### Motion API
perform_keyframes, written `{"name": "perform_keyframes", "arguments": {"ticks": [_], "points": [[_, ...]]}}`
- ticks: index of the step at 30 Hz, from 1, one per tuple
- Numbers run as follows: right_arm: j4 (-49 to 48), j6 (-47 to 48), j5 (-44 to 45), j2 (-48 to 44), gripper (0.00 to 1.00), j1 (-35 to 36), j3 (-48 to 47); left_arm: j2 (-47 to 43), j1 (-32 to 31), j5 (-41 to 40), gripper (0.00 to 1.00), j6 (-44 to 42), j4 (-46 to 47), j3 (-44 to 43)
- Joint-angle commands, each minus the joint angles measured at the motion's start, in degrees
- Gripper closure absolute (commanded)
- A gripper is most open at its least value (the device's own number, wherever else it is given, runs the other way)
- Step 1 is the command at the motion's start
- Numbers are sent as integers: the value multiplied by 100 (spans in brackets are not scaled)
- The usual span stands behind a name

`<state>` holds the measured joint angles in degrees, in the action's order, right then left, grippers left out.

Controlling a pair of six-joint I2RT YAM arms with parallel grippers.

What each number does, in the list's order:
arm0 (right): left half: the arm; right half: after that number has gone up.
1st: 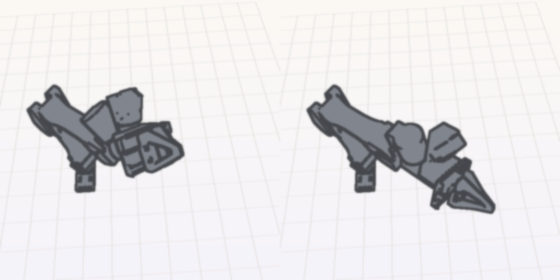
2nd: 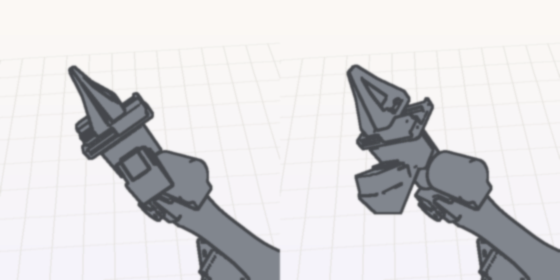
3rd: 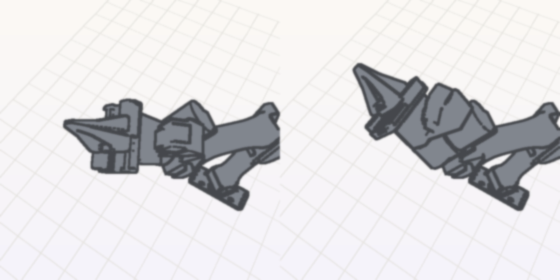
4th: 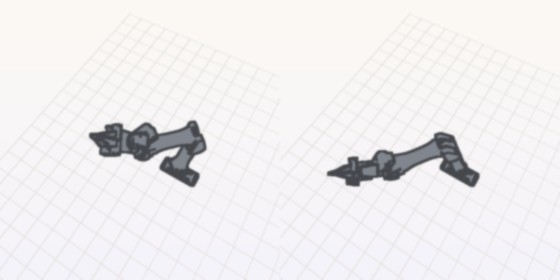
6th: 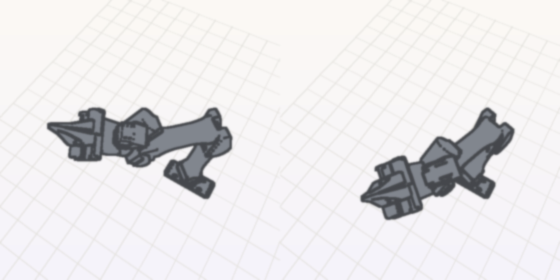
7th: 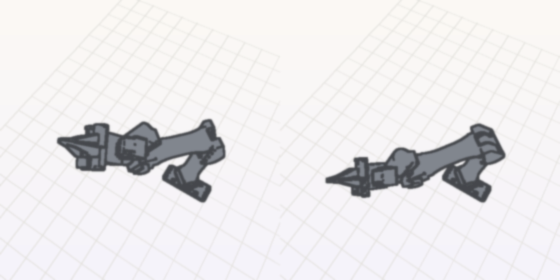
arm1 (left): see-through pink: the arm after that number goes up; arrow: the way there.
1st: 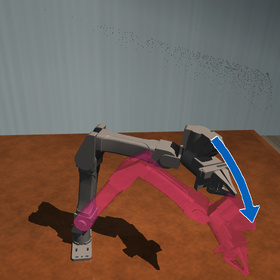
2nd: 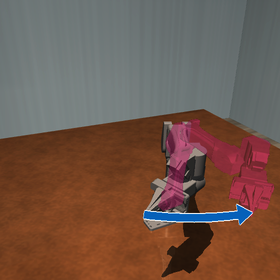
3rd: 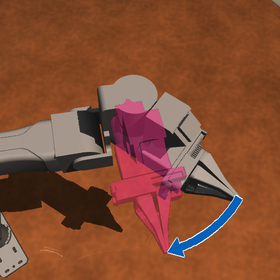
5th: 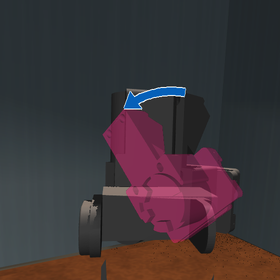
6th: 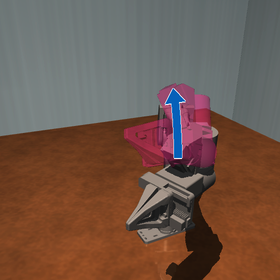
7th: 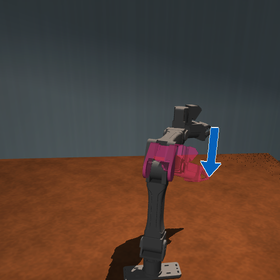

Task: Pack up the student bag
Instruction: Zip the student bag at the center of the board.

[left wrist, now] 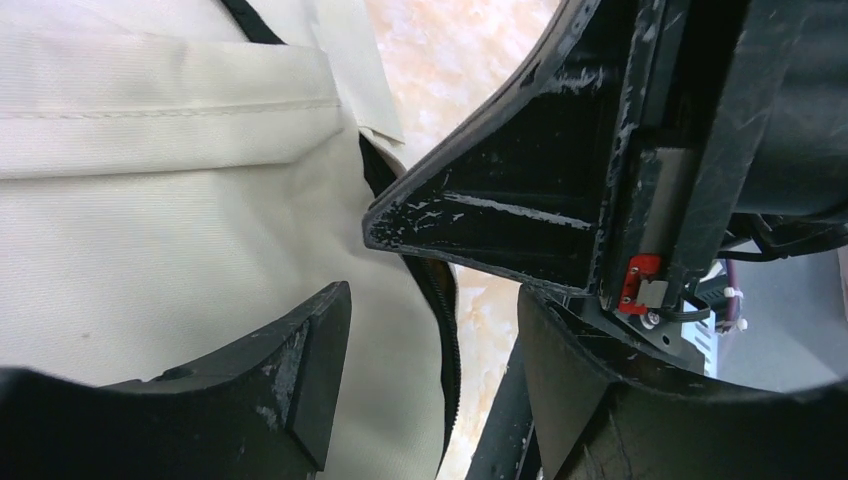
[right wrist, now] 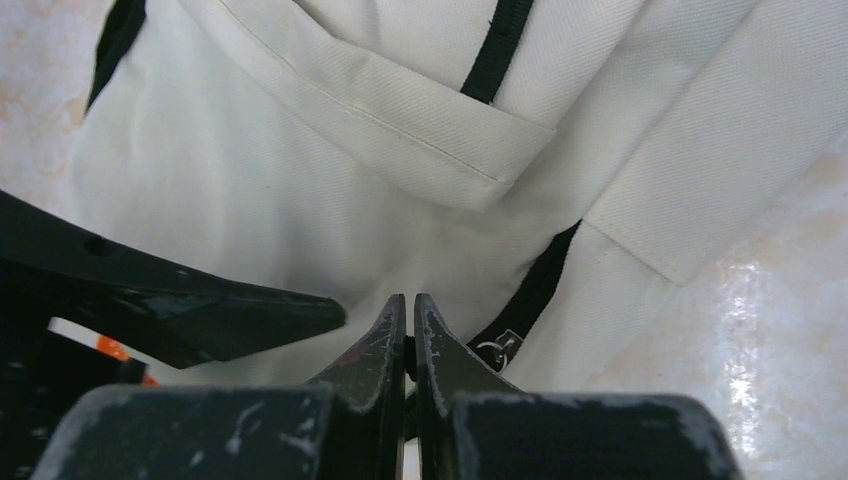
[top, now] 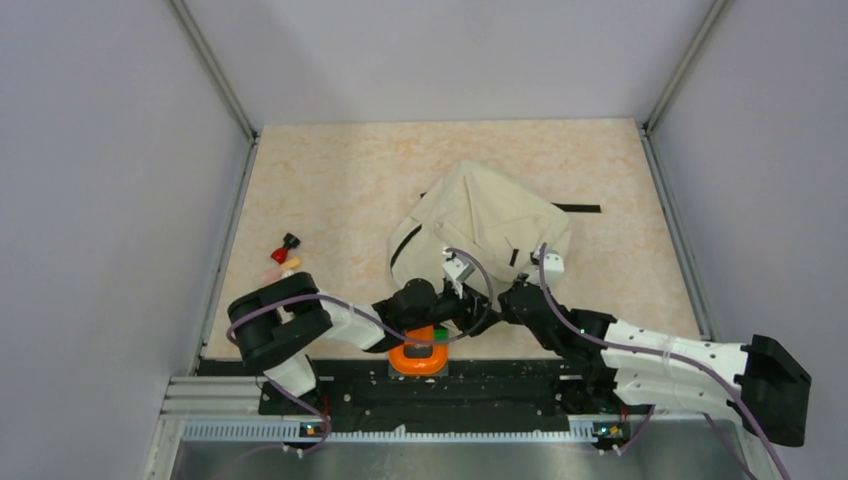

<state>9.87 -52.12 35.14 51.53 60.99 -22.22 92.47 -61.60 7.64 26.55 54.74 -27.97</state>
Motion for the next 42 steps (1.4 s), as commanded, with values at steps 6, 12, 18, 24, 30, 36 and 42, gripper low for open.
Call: {"name": "perform_keyframes", "arguments": {"ticks": [6, 12, 18, 24, 30, 36, 42], "points": [[-107, -242, 109, -431, 100, 42, -420, -144, -221, -318, 32, 269, 1022, 200], [-425, 226, -204, -536, 95, 34, -403, -744, -248, -682, 32, 347, 802, 686], [-374, 824, -62, 147, 52, 29, -973, -1456, -247, -1133, 30, 334, -85, 795], [407, 1369, 267, 690, 35, -469, -1760, -1623, -248, -1209, 29, 234, -1444, 244], [514, 1698, -412, 322, 28, -1677, -1602, -1051, -255, -791, 34, 64, -2163, -512], [625, 1903, -794, -170, 26, -2773, -1297, -562, -247, -653, 39, 93, -2378, -954], [665, 1901, -1212, -378, 24, -3319, -1100, -120, -238, -936, 46, 404, -2655, -1314]]}}
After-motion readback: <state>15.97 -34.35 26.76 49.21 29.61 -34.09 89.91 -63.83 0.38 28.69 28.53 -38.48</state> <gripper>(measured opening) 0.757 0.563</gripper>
